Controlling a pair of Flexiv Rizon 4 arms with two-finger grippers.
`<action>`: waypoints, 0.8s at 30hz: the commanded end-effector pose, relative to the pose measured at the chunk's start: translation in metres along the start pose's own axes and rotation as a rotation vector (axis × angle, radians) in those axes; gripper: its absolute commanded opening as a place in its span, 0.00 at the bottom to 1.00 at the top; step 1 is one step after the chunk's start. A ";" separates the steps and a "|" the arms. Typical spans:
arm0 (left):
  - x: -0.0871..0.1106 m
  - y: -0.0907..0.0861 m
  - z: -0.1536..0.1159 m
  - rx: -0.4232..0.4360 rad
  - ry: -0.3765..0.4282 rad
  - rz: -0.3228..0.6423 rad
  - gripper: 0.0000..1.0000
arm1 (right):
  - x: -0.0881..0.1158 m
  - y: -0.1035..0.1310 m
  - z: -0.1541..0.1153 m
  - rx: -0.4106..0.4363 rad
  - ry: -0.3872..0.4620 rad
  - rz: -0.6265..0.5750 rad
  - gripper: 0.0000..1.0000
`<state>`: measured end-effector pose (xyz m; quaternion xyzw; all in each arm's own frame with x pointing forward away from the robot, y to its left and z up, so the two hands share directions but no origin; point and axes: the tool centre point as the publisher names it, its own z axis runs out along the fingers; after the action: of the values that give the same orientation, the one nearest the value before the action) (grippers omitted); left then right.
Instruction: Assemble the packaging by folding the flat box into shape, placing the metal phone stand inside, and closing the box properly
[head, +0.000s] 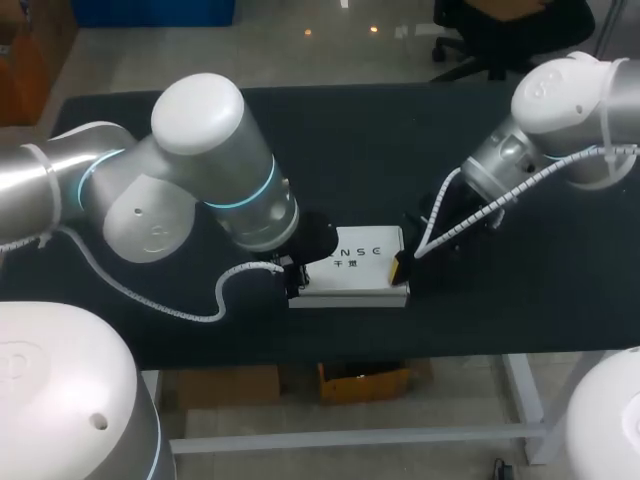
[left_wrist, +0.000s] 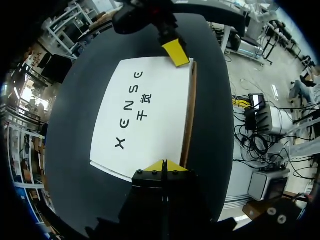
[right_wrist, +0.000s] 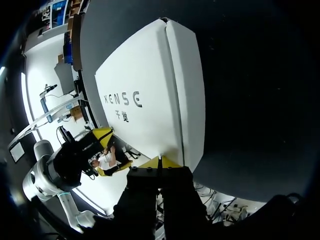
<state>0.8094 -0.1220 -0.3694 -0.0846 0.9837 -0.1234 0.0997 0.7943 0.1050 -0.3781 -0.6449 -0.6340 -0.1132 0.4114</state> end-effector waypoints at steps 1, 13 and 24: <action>0.001 -0.001 0.001 -0.004 -0.006 0.000 0.00 | -0.011 0.007 0.006 0.012 0.013 0.005 0.00; 0.000 -0.005 -0.015 -0.006 -0.044 0.017 0.00 | 0.006 -0.007 -0.014 -0.050 -0.006 -0.041 0.00; 0.000 -0.004 -0.003 0.001 -0.018 0.015 0.00 | -0.002 -0.003 -0.006 -0.030 0.000 -0.027 0.00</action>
<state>0.8058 -0.1229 -0.3598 -0.0784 0.9833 -0.1210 0.1106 0.7906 0.0996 -0.3679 -0.6447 -0.6421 -0.1299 0.3939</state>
